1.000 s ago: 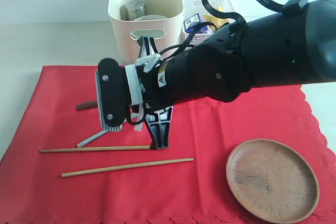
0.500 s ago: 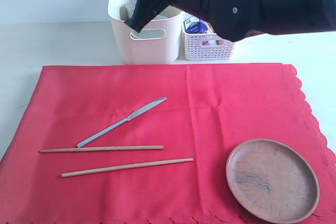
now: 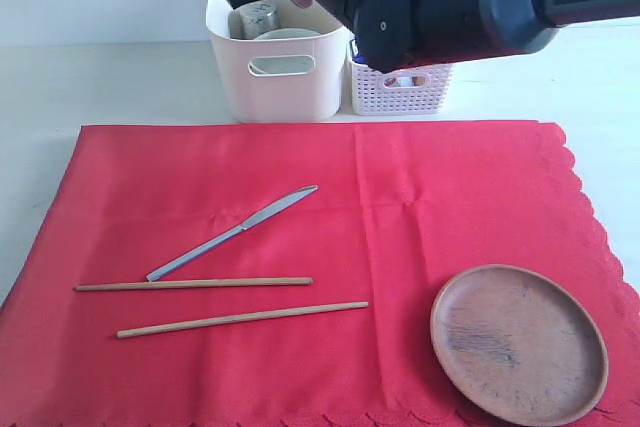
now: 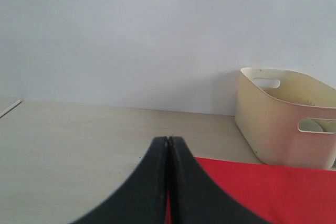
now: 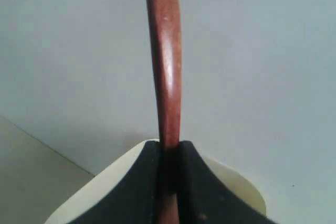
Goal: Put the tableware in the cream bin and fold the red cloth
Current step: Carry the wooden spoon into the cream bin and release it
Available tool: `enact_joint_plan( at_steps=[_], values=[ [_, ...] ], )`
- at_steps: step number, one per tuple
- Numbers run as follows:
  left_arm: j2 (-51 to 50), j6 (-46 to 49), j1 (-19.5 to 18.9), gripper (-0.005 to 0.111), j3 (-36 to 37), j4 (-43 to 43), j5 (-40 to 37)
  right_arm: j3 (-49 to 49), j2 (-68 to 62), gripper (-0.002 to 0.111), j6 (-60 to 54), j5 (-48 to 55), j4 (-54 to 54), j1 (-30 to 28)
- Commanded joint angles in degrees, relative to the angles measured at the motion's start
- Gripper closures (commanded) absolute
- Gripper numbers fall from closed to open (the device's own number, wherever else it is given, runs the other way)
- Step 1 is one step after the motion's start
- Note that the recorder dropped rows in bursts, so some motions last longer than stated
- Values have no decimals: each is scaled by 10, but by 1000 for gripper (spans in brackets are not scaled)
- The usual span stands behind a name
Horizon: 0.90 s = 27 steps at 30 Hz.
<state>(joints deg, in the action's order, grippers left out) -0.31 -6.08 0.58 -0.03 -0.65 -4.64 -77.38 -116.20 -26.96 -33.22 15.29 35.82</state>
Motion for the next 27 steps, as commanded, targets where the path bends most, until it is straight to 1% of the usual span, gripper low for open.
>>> enact_joint_plan(
  at_steps=[1,8,15,17,19,22,27],
  values=[
    [3,-1,0,104,0,2,1,-20,-31,108,47,-32,4,-8],
    [3,-1,0,104,0,2,1,-24,-56,108,47,-57,23,-8],
    [3,-1,0,104,0,2,1,-24,-57,108,46,-61,89,-8],
    [3,-1,0,104,0,2,1,-24,-57,106,46,-61,97,-8],
    [3,-1,0,104,0,2,1,-25,-57,101,46,-63,102,-8],
    [3,-1,0,104,0,2,1,-25,-57,91,46,-64,102,-8],
    [3,-1,0,104,0,2,1,-25,-57,66,46,-66,102,-8]
  ],
)
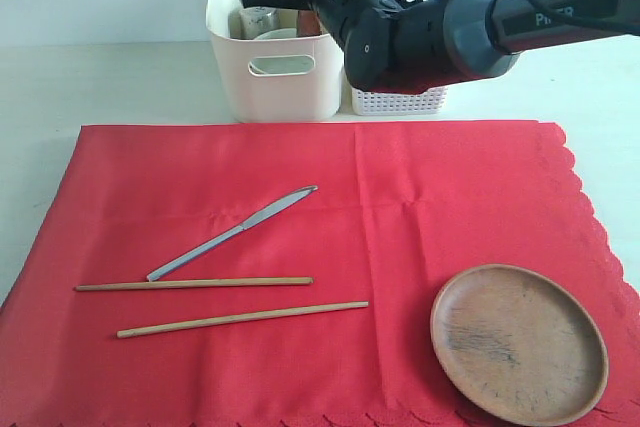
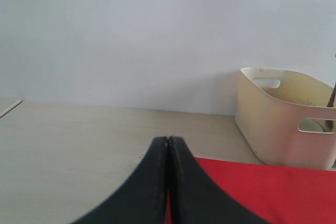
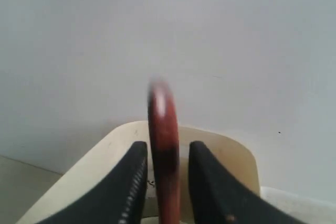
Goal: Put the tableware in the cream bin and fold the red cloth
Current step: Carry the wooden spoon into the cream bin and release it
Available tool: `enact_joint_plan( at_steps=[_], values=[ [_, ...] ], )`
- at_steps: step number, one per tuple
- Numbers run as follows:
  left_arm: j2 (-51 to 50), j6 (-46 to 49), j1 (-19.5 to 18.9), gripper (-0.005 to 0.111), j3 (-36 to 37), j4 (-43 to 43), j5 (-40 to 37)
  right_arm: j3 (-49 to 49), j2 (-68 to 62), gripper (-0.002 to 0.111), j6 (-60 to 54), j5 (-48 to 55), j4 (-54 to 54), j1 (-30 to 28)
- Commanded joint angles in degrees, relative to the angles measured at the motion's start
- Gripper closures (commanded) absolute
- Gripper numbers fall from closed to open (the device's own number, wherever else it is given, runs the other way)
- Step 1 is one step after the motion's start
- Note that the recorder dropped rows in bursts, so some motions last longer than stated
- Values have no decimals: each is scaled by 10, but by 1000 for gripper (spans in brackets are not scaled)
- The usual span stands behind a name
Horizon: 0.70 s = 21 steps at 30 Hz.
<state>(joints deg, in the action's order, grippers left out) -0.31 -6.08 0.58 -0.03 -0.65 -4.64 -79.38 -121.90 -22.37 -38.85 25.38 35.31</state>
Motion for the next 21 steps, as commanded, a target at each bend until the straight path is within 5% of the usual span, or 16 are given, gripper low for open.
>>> enact_joint_plan(
  at_steps=[1,6,14,21],
  values=[
    [3,-1,0,104,0,2,1,-5,0,61,0,-10,1,-3],
    [3,-1,0,104,0,2,1,-5,0,51,0,-7,1,-3],
    [3,-1,0,104,0,2,1,-5,0,54,-7,23,42,-3],
    [3,-1,0,104,0,2,1,-4,43,61,-73,153,44,-3]
  ],
)
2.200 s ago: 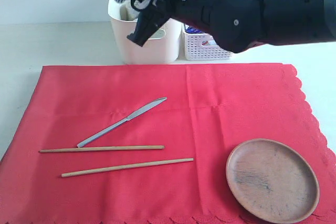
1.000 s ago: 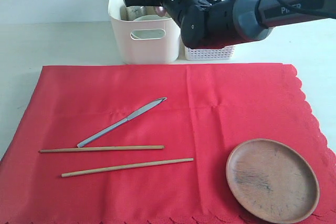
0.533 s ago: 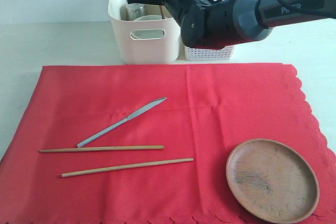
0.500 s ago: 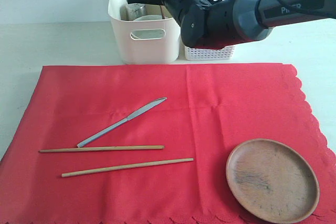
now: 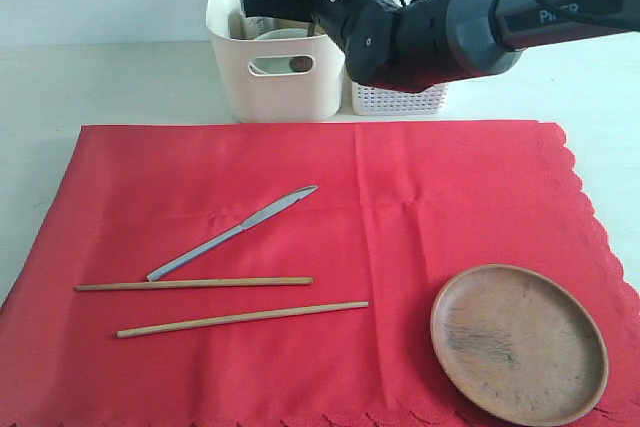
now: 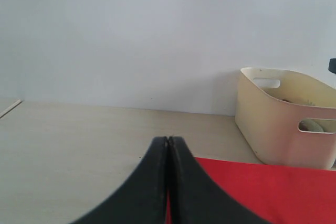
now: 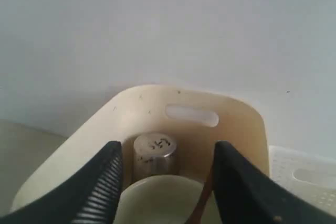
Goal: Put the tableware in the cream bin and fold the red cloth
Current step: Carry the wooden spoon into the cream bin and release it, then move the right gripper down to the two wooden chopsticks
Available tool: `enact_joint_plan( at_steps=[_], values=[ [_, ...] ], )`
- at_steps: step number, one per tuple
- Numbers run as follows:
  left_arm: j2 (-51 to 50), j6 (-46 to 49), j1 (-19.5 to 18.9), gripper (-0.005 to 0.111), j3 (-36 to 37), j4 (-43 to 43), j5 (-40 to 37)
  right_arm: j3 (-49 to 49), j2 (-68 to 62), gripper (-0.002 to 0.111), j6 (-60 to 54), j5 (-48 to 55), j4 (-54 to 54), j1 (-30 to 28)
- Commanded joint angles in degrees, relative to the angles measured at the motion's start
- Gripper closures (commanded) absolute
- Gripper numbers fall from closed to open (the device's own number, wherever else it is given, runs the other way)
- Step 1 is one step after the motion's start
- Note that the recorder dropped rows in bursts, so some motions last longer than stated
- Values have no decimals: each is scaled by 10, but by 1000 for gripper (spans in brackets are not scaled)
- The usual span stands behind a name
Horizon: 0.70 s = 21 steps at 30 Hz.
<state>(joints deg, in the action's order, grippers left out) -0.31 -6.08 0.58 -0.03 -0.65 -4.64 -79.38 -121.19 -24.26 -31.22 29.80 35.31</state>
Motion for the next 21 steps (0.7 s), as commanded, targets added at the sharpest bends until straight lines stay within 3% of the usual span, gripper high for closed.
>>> enact_joint_plan(
  at_steps=[1,15,21],
  values=[
    [3,-1,0,104,0,2,1,-4,44,63,-75,96,0,-3],
    [3,-1,0,104,0,2,1,-4,175,108,-141,366,-4,-3],
    [3,-1,0,104,0,2,1,-4,208,108,-181,483,-5,-3]
  ],
)
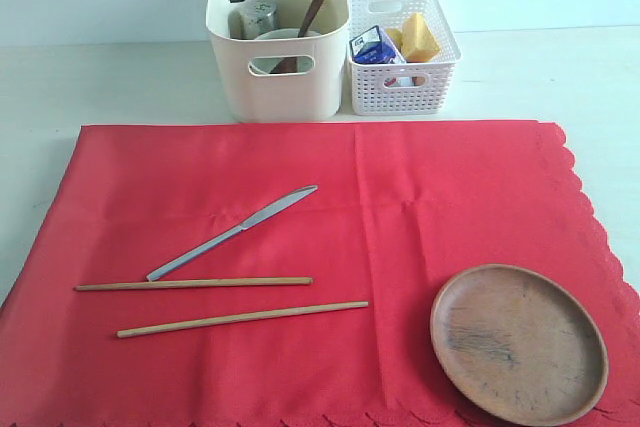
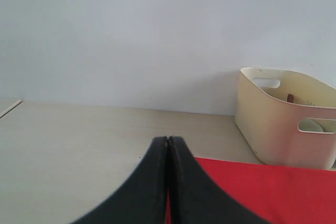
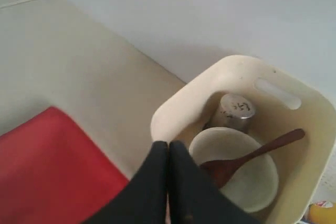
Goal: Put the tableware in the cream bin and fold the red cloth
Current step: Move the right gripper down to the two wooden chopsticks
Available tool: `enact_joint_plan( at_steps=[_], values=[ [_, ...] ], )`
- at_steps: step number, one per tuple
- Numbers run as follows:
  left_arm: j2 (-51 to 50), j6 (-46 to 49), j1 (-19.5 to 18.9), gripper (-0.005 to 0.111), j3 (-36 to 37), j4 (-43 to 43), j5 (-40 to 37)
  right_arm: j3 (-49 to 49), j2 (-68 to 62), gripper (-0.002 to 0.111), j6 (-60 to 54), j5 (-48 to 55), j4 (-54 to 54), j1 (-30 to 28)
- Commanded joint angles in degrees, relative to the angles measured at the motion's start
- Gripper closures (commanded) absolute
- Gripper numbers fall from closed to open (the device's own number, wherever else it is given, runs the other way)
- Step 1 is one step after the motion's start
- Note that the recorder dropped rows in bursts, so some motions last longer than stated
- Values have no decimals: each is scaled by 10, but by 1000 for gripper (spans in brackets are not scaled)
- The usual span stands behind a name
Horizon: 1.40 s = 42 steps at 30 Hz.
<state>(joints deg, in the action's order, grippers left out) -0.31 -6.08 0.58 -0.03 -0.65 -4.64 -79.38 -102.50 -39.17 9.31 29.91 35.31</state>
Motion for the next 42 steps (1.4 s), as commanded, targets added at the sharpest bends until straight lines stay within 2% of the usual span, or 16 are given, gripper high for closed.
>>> enact_joint_plan(
  at_steps=[1,10,18,20,23,26,30,35,42],
  values=[
    [3,-1,0,104,0,2,1,-4,24,108,-40,105,-6,0],
    [3,-1,0,104,0,2,1,-4,10,108,-107,292,-5,34],
    [3,-1,0,104,0,2,1,-4,-45,107,-168,329,-8,98],
    [3,-1,0,104,0,2,1,-4,-59,100,-172,328,-40,117],
    [3,-1,0,104,0,2,1,-4,-82,84,-166,328,-89,137],
    [3,-1,0,104,0,2,1,-4,-105,63,-157,329,-94,153],
    [3,-1,0,104,0,2,1,-4,-131,45,-157,336,-92,159],
    [3,-1,0,104,0,2,1,-4,-155,36,-131,332,-93,159],
    [3,-1,0,104,0,2,1,-4,-182,35,-131,325,-94,159]
  ],
)
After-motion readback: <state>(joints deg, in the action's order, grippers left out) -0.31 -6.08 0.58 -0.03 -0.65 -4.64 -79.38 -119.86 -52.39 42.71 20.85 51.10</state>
